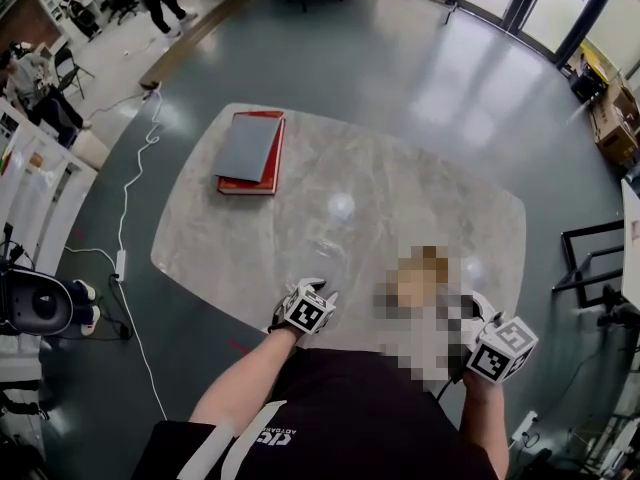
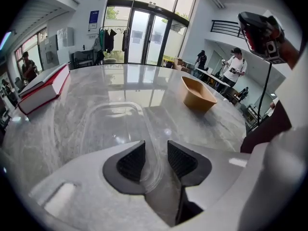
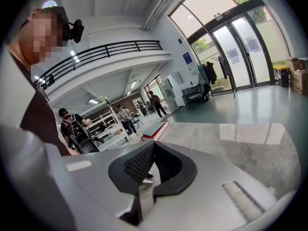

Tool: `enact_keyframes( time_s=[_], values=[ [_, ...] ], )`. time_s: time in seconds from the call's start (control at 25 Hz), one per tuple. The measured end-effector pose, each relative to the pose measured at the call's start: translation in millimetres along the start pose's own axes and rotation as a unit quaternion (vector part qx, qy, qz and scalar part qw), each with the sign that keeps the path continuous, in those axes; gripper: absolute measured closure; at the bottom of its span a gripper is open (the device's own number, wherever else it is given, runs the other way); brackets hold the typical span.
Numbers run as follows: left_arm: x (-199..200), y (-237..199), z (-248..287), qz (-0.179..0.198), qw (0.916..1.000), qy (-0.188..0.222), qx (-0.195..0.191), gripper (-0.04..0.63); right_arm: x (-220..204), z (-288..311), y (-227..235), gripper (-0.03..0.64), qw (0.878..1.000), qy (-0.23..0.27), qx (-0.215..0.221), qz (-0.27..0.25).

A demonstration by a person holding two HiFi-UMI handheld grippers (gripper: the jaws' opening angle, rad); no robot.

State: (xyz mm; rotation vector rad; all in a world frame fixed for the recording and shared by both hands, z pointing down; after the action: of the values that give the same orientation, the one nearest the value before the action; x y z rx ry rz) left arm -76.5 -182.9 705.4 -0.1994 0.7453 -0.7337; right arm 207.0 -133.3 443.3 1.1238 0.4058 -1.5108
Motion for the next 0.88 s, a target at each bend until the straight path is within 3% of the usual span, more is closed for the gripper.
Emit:
enact_keyframes(
  time_s=[0.88],
  values=[
    [4, 9, 8, 0.032, 0.9968, -0.049, 0.054, 0.523, -7, -3, -3, 0.614, 1.000, 0.000, 0.007, 0.006]
  ],
)
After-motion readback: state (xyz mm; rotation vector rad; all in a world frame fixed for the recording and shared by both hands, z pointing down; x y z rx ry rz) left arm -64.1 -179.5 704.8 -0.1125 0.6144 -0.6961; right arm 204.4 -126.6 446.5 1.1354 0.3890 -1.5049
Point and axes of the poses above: the fingertips, and each gripper's own axes: z forward along the fingers, y to its right, x out of its top, the point moved 10 cm from there along -z, backward along the fingers, and after that the axes turned 13 degrees about -x, right-handed, at the moved point
